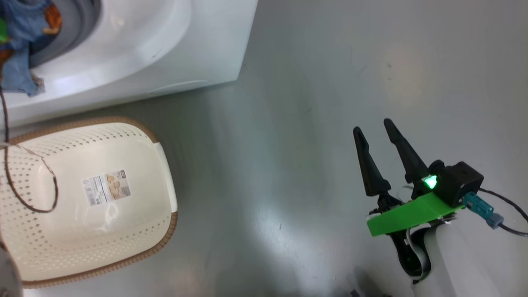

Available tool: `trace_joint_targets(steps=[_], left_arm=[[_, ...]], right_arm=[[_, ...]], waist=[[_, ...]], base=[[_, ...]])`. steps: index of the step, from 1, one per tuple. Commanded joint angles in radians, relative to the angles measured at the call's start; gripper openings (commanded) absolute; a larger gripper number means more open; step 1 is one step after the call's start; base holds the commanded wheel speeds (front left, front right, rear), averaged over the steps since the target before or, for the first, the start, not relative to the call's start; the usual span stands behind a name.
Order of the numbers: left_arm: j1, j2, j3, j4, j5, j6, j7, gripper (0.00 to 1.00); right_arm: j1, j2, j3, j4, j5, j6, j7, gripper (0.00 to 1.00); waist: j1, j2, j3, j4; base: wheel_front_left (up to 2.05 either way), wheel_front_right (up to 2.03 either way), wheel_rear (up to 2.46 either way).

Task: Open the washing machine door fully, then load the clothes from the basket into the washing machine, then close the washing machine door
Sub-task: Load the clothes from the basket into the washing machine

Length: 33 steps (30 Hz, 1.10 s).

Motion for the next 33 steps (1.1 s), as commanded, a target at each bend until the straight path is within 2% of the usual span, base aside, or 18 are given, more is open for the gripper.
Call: trace_joint_targets(steps=[1,6,10,16,21,26,31,32,33], left_arm=[[-0.036,0.063,-0.007,-0.013,-0.019,-0.003,0.002,0.0],[-0.106,0.11,-0.074,-0.014,-0.017,-0.003,-0.065,0.0],[-0.148,0.141,-0.084,-0.072,0.011,-0.002,-0.099,0.0],[-0.113,0.162,-0.002,-0.355,0.089,0.016,-0.101,0.0],[-0.048,0.139,0.051,-0.431,0.12,0.014,-0.101,0.0],[-0.015,0.119,0.072,-0.412,0.128,0.008,-0.101,0.0],[-0.019,0.1,0.068,-0.194,0.099,0.003,-0.101,0.0],[-0.03,0.098,0.065,-0.154,0.093,0.003,-0.101,0.06],[-0.041,0.096,0.061,-0.117,0.088,0.002,-0.097,0.67]], right_arm=[[-0.002,0.003,0.031,-0.022,0.007,0.002,-0.005,1.0],[-0.009,0.003,0.052,-0.018,0.02,0.002,-0.005,1.0],[-0.017,0.003,0.067,-0.018,0.033,0.002,-0.005,1.0],[-0.026,0.003,0.08,-0.022,0.048,0.002,-0.005,1.0],[-0.026,0.003,0.078,-0.02,0.052,0.002,-0.005,1.0],[-0.032,0.003,0.078,-0.016,0.052,0.002,-0.005,1.0],[-0.034,0.003,0.085,-0.003,0.053,0.002,-0.005,1.0],[-0.034,0.003,0.087,0.0,0.054,0.002,-0.005,1.0],[-0.033,0.003,0.087,0.002,0.054,0.002,-0.005,1.0]], waist=[[0.0,0.0,0.027,-0.002],[0.0,0.0,0.051,-0.012],[0.0,0.0,0.073,-0.025],[0.0,0.0,0.103,-0.045],[0.0,0.0,0.11,-0.045],[0.0,0.0,0.109,-0.041],[0.0,0.0,0.092,-0.036],[0.0,0.0,0.089,-0.036],[0.0,0.0,0.085,-0.034]], base=[[0.0,0.0,0.0],[0.0,0.0,0.0],[0.0,0.0,0.0],[0.0,0.0,0.0],[0.0,0.0,0.0],[0.0,0.0,0.0],[0.0,0.0,0.0],[0.0,0.0,0.0],[0.0,0.0,0.0]])
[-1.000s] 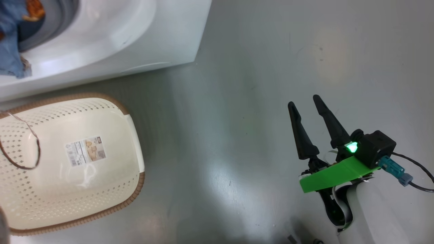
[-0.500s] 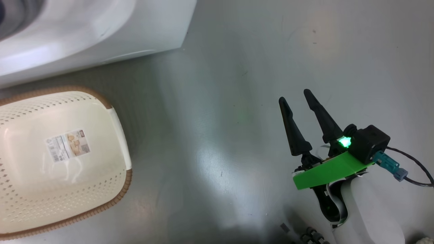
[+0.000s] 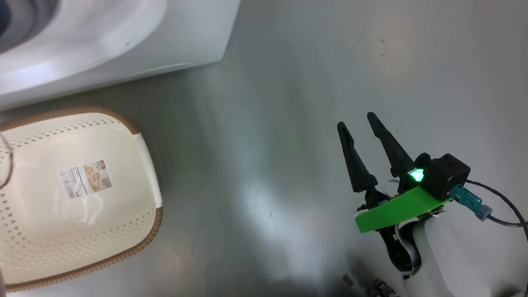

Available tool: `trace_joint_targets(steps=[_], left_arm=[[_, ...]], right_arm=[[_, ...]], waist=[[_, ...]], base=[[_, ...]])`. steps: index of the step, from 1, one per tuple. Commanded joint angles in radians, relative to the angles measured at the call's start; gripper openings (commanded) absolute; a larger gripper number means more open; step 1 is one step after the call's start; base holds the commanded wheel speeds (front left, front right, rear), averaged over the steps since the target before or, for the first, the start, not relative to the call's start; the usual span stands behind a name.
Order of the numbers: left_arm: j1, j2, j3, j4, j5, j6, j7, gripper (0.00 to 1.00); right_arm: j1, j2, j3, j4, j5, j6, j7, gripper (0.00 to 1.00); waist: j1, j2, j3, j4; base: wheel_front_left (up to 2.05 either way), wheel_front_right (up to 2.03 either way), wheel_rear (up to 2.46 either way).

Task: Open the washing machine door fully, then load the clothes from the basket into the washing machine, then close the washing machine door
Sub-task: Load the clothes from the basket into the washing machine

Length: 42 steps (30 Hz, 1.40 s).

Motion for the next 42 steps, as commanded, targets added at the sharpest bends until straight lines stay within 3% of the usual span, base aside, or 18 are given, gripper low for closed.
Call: trace_joint_targets(steps=[1,16,42], left_arm=[[-0.019,0.05,0.005,0.002,-0.004,-0.006,0.001,1.0],[-0.078,0.03,-0.063,0.225,-0.055,-0.01,-0.001,1.0],[0.152,-0.044,-0.105,0.169,-0.135,-0.01,-0.005,1.0]], right_arm=[[0.016,0.003,0.024,-0.013,0.02,0.002,-0.005,1.0],[0.018,0.003,0.023,0.013,0.025,0.002,-0.005,1.0],[0.034,0.003,-0.018,0.06,0.011,0.002,-0.005,1.0]], waist=[[-0.0001,0.0,-0.008,0.004],[-0.0001,0.0,-0.087,0.02],[-0.0001,0.0,-0.256,0.087]], base=[[0.0,0.0,0.0],[0.0,0.0,0.0],[0.0,0.0,0.0]])
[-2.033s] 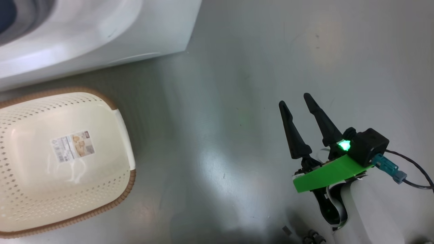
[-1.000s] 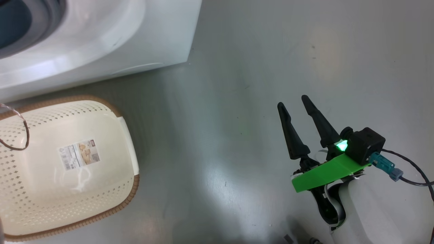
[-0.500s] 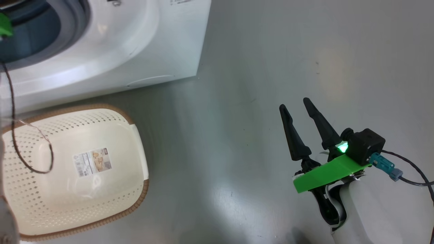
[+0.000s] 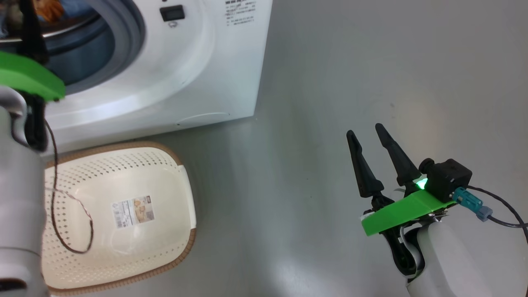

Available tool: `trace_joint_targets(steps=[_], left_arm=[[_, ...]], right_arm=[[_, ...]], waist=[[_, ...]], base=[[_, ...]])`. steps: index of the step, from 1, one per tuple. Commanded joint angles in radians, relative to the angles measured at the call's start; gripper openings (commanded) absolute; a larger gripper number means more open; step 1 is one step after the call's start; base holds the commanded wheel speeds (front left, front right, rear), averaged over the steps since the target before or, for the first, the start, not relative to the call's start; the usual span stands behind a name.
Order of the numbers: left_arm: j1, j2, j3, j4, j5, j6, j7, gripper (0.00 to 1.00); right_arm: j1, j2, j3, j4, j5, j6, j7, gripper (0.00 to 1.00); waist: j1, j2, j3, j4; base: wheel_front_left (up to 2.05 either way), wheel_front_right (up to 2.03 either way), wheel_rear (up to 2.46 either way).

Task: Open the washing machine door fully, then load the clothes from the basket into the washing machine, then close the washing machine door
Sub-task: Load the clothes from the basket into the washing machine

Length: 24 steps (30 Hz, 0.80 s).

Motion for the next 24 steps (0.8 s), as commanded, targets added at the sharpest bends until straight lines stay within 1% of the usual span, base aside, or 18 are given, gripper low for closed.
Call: trace_joint_targets(steps=[1,3,8,16,19,24], left_arm=[[0.021,0.045,0.016,-0.028,-0.001,-0.002,-0.008,1.0],[0.054,0.038,0.023,-0.046,-0.002,-0.002,-0.008,1.0],[0.181,0.02,0.046,-0.152,0.017,0.003,-0.008,1.0],[0.402,-0.012,0.099,-0.355,0.055,0.02,-0.008,1.0],[0.49,-0.019,0.111,-0.446,0.089,0.026,-0.008,1.0],[0.637,-0.053,0.151,-0.578,0.114,0.038,-0.008,1.0]], right_arm=[[0.032,0.005,0.019,-0.017,-0.006,0.002,-0.005,1.0],[0.036,0.005,0.017,-0.013,-0.008,0.002,-0.005,1.0],[0.053,0.005,0.011,-0.003,-0.013,0.002,-0.005,1.0],[0.084,0.005,0.006,0.01,-0.015,0.002,-0.005,1.0],[0.096,0.005,0.0,0.011,-0.024,0.002,-0.005,1.0],[0.122,0.005,-0.017,0.005,-0.043,0.002,-0.005,1.0]], waist=[[0.0,0.0,-0.025,0.013],[0.0,0.0,-0.043,0.018],[0.0,0.0,-0.1,0.029],[0.0,0.0,-0.185,0.036],[0.0,0.0,-0.217,0.038],[0.0,0.0,-0.27,0.045]], base=[[0.0,0.0,0.0],[0.0,0.0,0.0],[0.0,0.0,0.0],[0.0,0.0,0.0],[0.0,0.0,0.0],[0.0,0.0,0.0]])
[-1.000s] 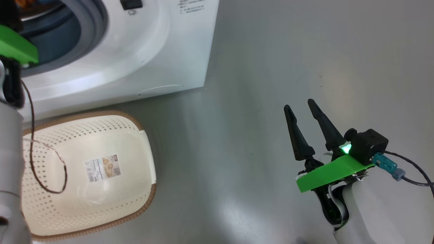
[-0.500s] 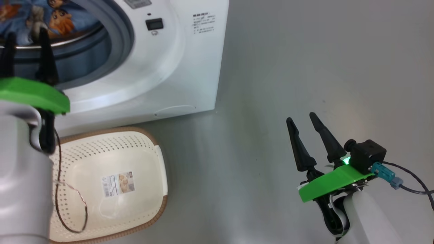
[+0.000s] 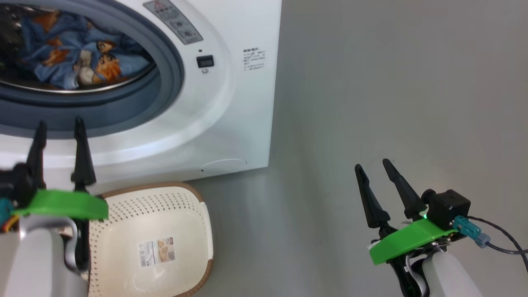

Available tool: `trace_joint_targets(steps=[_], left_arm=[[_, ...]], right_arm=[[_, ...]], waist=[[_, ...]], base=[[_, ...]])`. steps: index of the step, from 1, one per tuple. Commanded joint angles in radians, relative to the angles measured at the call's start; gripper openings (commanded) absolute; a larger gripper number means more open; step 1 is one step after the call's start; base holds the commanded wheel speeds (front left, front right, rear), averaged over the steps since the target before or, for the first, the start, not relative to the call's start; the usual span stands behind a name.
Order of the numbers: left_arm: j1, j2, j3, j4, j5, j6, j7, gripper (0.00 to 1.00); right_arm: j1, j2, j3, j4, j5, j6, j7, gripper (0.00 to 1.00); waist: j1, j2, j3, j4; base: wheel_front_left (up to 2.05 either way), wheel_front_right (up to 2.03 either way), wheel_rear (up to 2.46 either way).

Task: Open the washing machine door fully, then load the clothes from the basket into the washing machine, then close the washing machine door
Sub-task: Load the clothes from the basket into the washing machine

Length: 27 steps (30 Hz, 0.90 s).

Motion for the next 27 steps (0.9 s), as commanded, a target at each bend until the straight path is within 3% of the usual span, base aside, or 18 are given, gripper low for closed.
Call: trace_joint_targets(steps=[1,11,27], left_arm=[[0.052,0.02,0.044,-0.067,0.018,0.011,-0.008,1.0],[0.312,-0.033,0.095,-0.295,0.089,0.004,-0.008,1.0],[0.512,-0.09,0.113,-0.386,0.087,0.006,-0.008,1.0]], right_arm=[[0.02,0.005,0.017,-0.025,-0.008,0.002,-0.005,1.0],[0.061,0.005,0.002,-0.04,-0.023,0.002,-0.005,1.0],[0.097,0.005,-0.009,-0.048,-0.052,0.002,-0.005,1.0]], waist=[[0.0,0.0,-0.05,0.009],[0.0,0.0,-0.128,0.027],[0.0,0.0,-0.194,0.036]], base=[[0.0,0.0,0.0],[0.0,0.0,0.0],[0.0,0.0,0.0]])
